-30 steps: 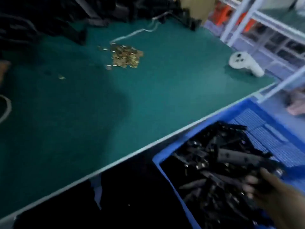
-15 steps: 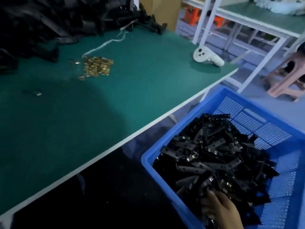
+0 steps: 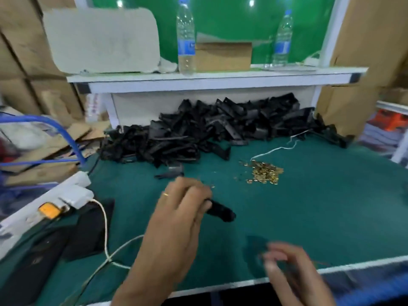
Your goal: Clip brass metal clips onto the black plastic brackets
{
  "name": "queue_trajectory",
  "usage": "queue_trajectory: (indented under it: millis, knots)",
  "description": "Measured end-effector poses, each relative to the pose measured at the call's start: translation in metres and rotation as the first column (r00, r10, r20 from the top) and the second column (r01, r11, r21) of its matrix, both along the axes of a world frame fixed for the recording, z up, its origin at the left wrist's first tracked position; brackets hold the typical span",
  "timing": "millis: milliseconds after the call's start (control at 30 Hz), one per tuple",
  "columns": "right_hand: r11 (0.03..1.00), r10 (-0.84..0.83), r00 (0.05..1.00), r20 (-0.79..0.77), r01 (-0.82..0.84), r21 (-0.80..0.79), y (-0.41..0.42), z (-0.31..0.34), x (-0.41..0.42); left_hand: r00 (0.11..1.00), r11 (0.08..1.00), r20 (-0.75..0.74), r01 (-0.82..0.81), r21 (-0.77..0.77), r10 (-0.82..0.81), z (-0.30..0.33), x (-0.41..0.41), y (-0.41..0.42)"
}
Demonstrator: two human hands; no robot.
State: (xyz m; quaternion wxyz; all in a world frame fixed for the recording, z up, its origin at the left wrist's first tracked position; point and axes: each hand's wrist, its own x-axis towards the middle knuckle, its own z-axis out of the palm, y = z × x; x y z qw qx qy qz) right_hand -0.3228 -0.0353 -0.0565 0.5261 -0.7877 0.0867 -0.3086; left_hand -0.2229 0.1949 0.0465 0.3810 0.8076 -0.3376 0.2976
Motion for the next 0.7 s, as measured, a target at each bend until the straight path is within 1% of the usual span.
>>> queue_trajectory:
  millis: [33,67,100,133,200,233,300,333,367,400,467,500,567,633,700]
  knots:
    - [0.994,0.107,0.992,0.063,-0.108,0.004,0.026,0.008,0.014,0.998,0.998,-0.033,0.049,0.034,-0.048,-0.006,-0.001,-0.007]
    - [0.983,0.178,0.984,0.017,-0.179,0.039,0.047,0.022,0.029,0.996,0.995,-0.064,0.058,0.075,-0.054,-0.015,-0.001,-0.014]
    - [0.965,0.261,0.963,-0.065,-0.258,0.052,0.056,0.021,0.045,0.997,0.998,-0.069,0.020,0.063,-0.016,-0.022,0.002,-0.017]
    - [0.950,0.311,0.943,-0.121,-0.306,0.055,0.066,0.017,0.058,0.997,0.998,-0.070,-0.042,0.044,0.045,-0.030,0.009,-0.020]
    - [0.947,0.299,0.948,-0.113,-0.281,0.154,0.070,0.019,0.080,0.987,0.989,-0.083,-0.136,0.061,0.140,-0.034,0.016,-0.027]
    - [0.950,0.274,0.956,-0.103,-0.253,0.183,0.068,0.017,0.087,0.985,0.987,-0.083,-0.143,0.079,0.149,-0.037,0.017,-0.032]
    - [0.964,0.257,0.960,-0.107,-0.248,0.093,0.071,0.008,0.097,0.970,0.978,-0.134,-0.192,0.079,0.201,-0.048,0.020,-0.039]
    - [0.965,0.264,0.955,-0.134,-0.263,0.021,0.068,0.003,0.101,0.946,0.967,-0.200,-0.246,0.061,0.254,-0.054,0.020,-0.040]
    - [0.955,0.283,0.948,-0.145,-0.292,-0.049,0.066,0.001,0.106,0.907,0.946,-0.274,-0.320,0.047,0.321,-0.062,0.022,-0.041]
    - [0.933,0.313,0.934,-0.175,-0.336,-0.127,0.060,-0.001,0.112,0.856,0.915,-0.331,-0.396,0.072,0.396,-0.071,0.024,-0.038]
    - [0.891,0.299,0.930,-0.213,-0.352,-0.287,0.044,-0.002,0.126,0.762,0.856,-0.394,-0.481,0.188,0.515,-0.085,0.028,-0.032]
    - [0.892,0.243,0.948,-0.204,-0.301,-0.337,0.035,-0.001,0.137,0.729,0.831,-0.398,-0.488,0.267,0.556,-0.088,0.033,-0.029]
    - [0.916,0.130,0.971,-0.199,-0.194,-0.351,0.015,0.000,0.165,0.706,0.786,-0.362,-0.476,0.394,0.608,-0.087,0.047,-0.023]
    - [0.916,0.075,0.967,-0.242,-0.163,-0.368,0.004,0.006,0.196,0.710,0.748,-0.320,-0.435,0.501,0.627,-0.085,0.064,-0.018]
    - [0.899,0.070,0.959,-0.273,-0.179,-0.399,0.005,0.007,0.223,0.740,0.754,-0.310,-0.384,0.534,0.597,-0.083,0.082,-0.014]
